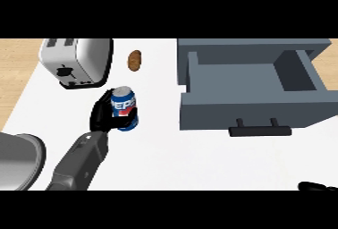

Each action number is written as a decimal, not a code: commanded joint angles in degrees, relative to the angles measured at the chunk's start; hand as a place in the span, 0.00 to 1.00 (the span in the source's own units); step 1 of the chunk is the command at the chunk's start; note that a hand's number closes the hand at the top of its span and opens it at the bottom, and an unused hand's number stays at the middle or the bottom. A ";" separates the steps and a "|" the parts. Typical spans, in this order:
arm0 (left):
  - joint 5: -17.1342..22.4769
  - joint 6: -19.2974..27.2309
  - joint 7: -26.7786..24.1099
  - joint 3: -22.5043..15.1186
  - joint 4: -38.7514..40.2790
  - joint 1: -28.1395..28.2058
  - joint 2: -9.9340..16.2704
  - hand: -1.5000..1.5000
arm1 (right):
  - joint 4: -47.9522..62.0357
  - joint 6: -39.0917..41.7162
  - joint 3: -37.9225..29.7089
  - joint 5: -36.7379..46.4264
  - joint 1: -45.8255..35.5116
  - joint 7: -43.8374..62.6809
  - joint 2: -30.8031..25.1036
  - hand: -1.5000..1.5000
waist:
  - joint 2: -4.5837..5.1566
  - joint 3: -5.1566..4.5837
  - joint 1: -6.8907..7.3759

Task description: Pick up the can, place it into the drawer and close the drawer

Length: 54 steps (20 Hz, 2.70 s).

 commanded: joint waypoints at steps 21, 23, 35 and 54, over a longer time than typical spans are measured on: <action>2.73 16.63 40.19 -17.56 -38.02 -13.70 -5.17 1.00 | 0.25 0.70 -4.10 -2.81 -0.67 0.03 -1.50 0.00 | -0.53 0.10 0.49; -0.37 16.42 43.69 -15.79 -38.24 -17.56 -5.18 1.00 | 1.49 -0.07 -6.89 -3.26 -4.19 2.65 -4.80 0.00 | -0.40 0.09 0.70; 2.85 23.04 51.73 -18.26 -27.84 -36.61 -5.19 1.00 | 0.48 -0.18 -3.92 -1.59 -2.57 1.63 -2.11 0.00 | -0.04 0.11 -0.58; 10.91 28.47 46.37 -26.53 -4.38 -52.63 -5.19 1.00 | -2.39 -1.74 0.55 -0.09 -7.32 7.42 -2.52 0.00 | 0.98 0.21 -4.39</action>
